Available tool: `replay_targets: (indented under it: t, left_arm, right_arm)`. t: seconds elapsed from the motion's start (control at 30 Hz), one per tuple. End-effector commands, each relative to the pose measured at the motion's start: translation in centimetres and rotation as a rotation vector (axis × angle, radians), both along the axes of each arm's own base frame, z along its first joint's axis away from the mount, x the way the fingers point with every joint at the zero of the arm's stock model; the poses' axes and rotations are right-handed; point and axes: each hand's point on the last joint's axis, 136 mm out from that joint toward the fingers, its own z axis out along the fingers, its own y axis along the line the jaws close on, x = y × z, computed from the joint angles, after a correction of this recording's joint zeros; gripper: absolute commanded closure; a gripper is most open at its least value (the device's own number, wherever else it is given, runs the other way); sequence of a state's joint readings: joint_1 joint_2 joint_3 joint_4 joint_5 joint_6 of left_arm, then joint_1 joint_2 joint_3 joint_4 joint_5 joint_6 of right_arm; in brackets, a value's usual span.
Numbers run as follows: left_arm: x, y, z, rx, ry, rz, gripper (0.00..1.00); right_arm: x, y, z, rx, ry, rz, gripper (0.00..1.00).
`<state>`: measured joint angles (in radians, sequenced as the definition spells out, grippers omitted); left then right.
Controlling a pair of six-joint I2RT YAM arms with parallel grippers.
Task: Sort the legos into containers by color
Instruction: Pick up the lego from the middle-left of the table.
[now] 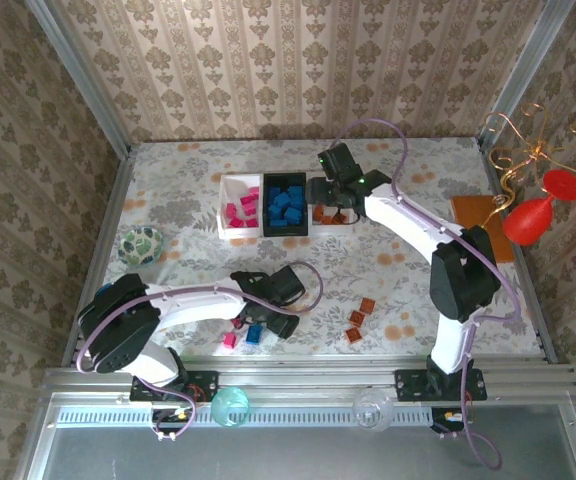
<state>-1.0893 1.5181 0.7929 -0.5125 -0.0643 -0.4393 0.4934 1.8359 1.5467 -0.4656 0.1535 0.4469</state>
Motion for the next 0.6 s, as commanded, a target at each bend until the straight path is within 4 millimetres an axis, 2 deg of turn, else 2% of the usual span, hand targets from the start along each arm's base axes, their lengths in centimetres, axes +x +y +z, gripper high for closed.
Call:
replay_targets:
  t: [0.0, 0.17, 0.4, 0.47, 0.57]
  left_arm:
    - [0.5, 0.2, 0.0, 0.048, -0.044, -0.014, 0.32]
    - [0.7, 0.4, 0.0, 0.065, -0.063, -0.019, 0.44]
    - [1.6, -0.5, 2.0, 0.029, -0.111, -0.021, 0.55]
    - [2.4, -0.8, 3.0, 0.012, -0.130, -0.012, 0.57]
    - [5.0, -1.5, 5.5, -0.079, -0.174, 0.043, 0.57]
  right_arm:
    - [-0.1, -1.0, 2.7, 0.048, -0.062, -0.034, 0.33]
    - [-0.8, -2.3, 2.6, 0.045, -0.063, -0.058, 0.33]
    - [-1.8, -3.5, 2.4, 0.046, -0.064, -0.089, 0.33]
    - [-2.3, -3.9, 2.6, 0.050, -0.070, -0.097, 0.33]
    - [-3.4, -4.6, 2.6, 0.058, -0.073, -0.109, 0.33]
